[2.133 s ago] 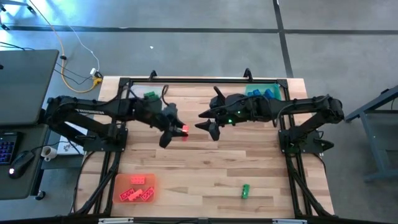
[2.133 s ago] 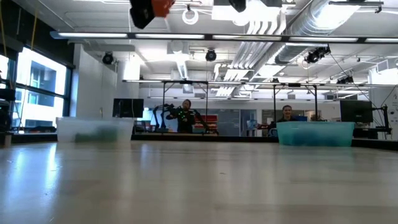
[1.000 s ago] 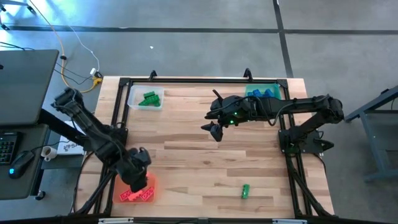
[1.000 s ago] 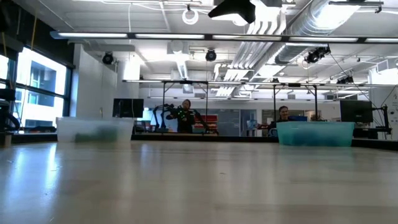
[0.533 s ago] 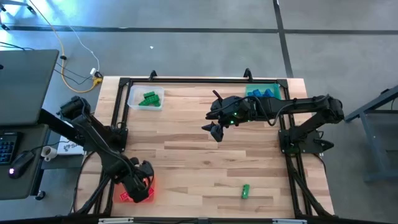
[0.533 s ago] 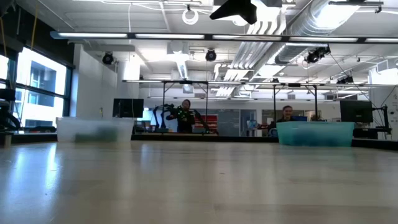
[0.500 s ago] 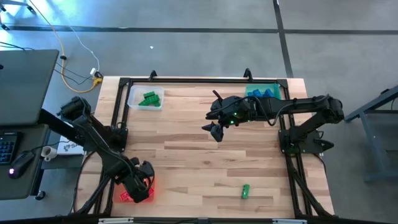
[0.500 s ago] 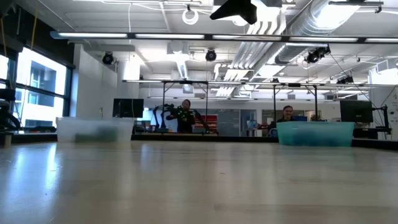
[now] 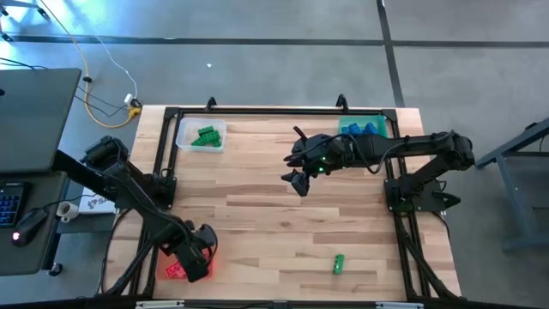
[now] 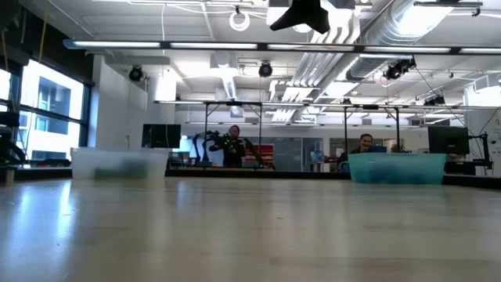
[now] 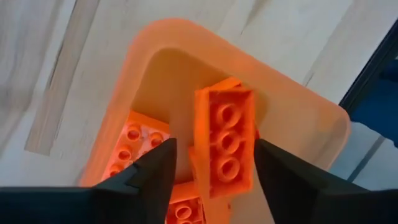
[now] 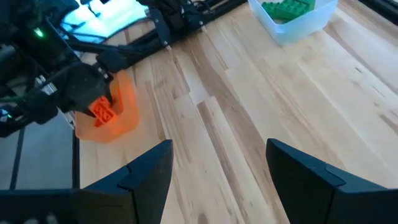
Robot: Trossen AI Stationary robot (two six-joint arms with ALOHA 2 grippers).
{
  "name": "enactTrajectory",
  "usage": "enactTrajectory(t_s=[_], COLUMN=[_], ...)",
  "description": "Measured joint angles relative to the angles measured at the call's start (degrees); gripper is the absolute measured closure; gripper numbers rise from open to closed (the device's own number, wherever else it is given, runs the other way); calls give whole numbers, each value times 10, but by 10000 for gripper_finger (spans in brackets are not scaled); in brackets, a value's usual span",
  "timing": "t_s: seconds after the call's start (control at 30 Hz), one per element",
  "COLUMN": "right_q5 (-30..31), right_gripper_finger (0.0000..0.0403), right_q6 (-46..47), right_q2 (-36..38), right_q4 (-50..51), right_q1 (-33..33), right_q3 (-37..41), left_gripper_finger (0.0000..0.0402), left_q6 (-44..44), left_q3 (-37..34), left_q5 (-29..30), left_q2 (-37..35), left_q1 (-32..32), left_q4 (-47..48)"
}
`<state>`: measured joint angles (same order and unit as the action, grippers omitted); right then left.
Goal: Sort & place blocks by color
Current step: Put the orange game piece into the orange bin, then put the green game piece into the white bin
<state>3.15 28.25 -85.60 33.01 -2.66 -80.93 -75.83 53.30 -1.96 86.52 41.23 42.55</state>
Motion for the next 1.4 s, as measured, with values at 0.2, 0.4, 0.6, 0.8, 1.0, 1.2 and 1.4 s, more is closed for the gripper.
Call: enactTrajectory(t_s=[0.2, 0.4, 0.6, 0.8, 1.0, 1.2, 1.4], right_q5=[1, 0, 29, 75, 106, 149, 178], right_gripper_finger=[158, 158, 158, 158, 158, 158, 158], right_q6=[6, 99, 185, 298, 443, 558, 666], right_q2=[0, 0, 0, 0, 0, 0, 0], right_q4=[41, 61, 95, 146, 194, 224, 251], right_q1=[-16, -52, -95, -139, -181, -220, -255], right_q3=[0, 0, 0, 0, 0, 0, 0], left_gripper_finger=[175, 177, 178, 178, 178, 178, 178], left_q6=[0, 41, 109, 218, 303, 346, 400], left_q3=[0, 24, 71, 108, 121, 133, 134], left_q5=[-49, -32, 45, 163, 254, 321, 343], left_q2=[0, 0, -16, -44, -79, -101, -111], left_q1=[-18, -26, -33, -76, -129, -171, -197], left_q4=[2, 1, 42, 84, 73, 52, -31])
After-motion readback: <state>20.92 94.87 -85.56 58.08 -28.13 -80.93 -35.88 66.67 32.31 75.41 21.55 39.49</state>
